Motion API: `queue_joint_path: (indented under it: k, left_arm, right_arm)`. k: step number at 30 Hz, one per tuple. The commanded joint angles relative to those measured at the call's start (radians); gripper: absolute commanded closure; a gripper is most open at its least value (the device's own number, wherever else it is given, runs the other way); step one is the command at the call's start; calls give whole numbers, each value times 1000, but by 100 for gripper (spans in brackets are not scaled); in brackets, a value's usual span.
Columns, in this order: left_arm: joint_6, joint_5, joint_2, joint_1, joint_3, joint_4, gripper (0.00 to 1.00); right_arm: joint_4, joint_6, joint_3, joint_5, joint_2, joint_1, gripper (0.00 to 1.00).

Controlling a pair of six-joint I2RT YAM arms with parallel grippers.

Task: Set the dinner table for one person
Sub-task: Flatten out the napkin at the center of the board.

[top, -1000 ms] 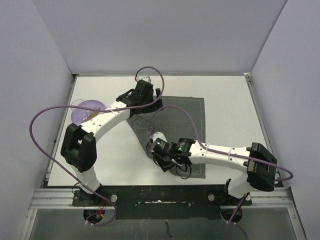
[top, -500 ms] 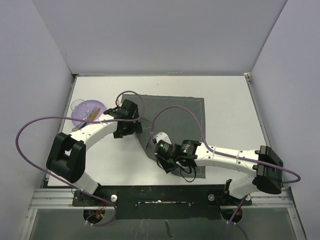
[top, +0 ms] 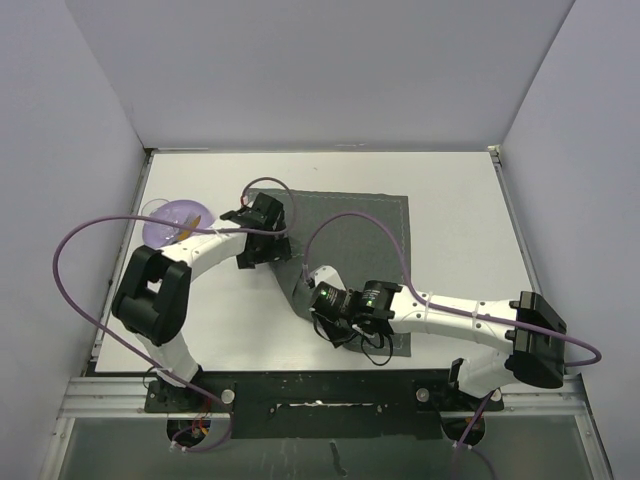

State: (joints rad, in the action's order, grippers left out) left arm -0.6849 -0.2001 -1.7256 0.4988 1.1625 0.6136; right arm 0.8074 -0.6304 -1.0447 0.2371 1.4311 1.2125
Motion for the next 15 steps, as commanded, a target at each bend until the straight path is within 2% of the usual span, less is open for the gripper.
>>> queue_joint_path:
  k: [1, 9, 13, 15]
  left_arm:
    - [22, 28, -33, -23, 27, -79, 17]
    - [33, 61, -67, -41, 18, -115, 31]
    - [43, 84, -72, -45, 13, -138, 45]
    - [51, 91, -81, -45, 22, -137, 56]
  right_arm:
    - [-5, -12, -6, 37, -9, 4, 62]
    - [0, -9, -21, 42, 17, 2, 63]
    - [-1, -9, -24, 41, 24, 2, 62]
    - [2, -10, -27, 41, 29, 1, 63]
